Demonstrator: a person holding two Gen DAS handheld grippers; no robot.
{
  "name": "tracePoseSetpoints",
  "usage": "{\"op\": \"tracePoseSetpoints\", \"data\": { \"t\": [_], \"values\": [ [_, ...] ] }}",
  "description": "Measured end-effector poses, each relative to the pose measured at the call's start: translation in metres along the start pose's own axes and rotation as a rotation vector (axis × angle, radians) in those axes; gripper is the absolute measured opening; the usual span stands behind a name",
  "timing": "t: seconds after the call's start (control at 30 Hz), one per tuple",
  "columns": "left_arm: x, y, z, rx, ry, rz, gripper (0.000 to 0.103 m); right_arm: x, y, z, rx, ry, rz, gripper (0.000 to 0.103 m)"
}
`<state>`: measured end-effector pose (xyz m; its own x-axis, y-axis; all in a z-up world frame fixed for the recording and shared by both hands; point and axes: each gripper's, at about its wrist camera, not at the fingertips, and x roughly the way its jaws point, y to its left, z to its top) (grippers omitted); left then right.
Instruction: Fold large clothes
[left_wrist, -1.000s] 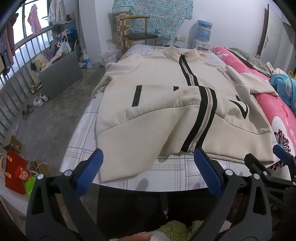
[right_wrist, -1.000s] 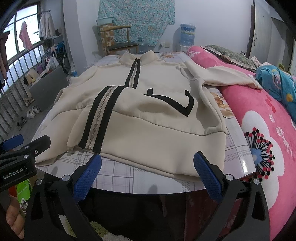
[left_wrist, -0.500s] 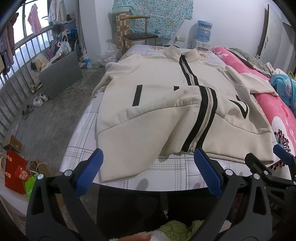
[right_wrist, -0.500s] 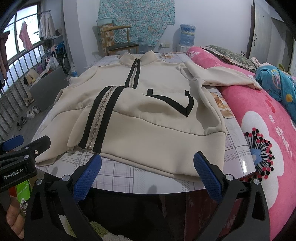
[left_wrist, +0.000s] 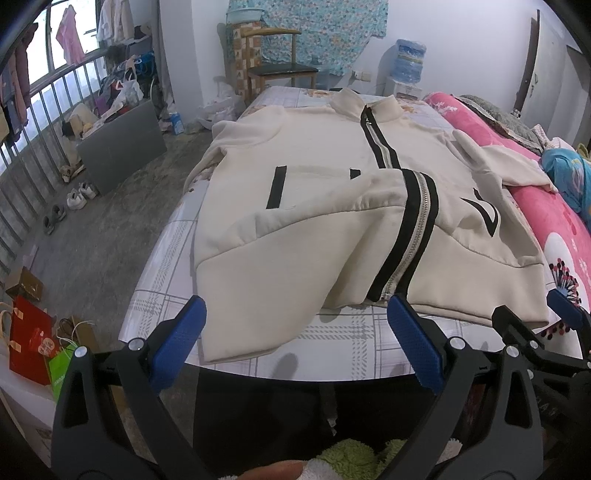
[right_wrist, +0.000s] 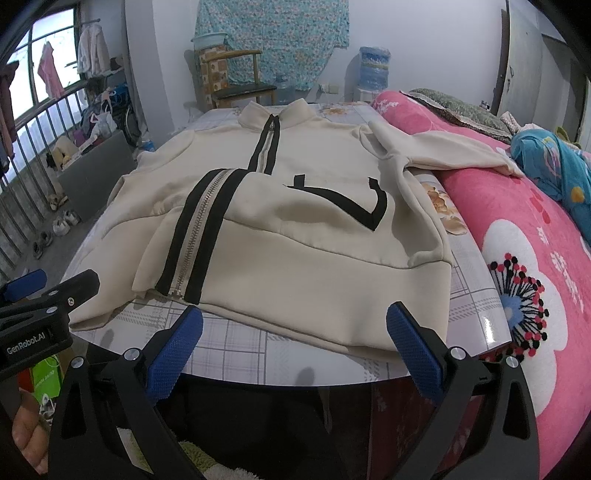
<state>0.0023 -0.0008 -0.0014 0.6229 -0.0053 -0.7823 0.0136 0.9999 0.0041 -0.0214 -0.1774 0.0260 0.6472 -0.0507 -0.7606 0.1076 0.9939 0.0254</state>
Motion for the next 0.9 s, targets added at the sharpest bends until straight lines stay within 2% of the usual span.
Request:
{"op": "tracePoseSetpoints", "data": {
  "t": [0.23, 0.43, 0.53, 0.7, 0.9],
  "values": [
    [0.015, 0.009, 0.0, 0.013, 0.031, 0.014, 0.095, 0.009, -0.014, -0.001, 0.029, 0.011, -0.021, 0.097],
    [0.028, 0.027, -0.004, 0.029, 0.051, 0.03, 0.095, 0.022, -0.049, 0.005, 0.079, 0.036, -0.028, 0.097],
    [0.032, 0.046, -0.007, 0.021, 0.032, 0.01, 0.095, 0.027, -0.068, 0.007, 0.1, 0.056, -0.036, 0.097],
    [0.038, 0.091, -0.01, -0.074, -0.041, -0.132, 0.095, 0.039, -0.102, 0.006, 0.145, 0.106, -0.04, 0.097],
    [0.056, 0.109, 0.0, -0.12, 0.002, -0.119, 0.095, 0.051, -0.125, 0.001, 0.184, 0.159, 0.017, 0.096]
  ]
}}
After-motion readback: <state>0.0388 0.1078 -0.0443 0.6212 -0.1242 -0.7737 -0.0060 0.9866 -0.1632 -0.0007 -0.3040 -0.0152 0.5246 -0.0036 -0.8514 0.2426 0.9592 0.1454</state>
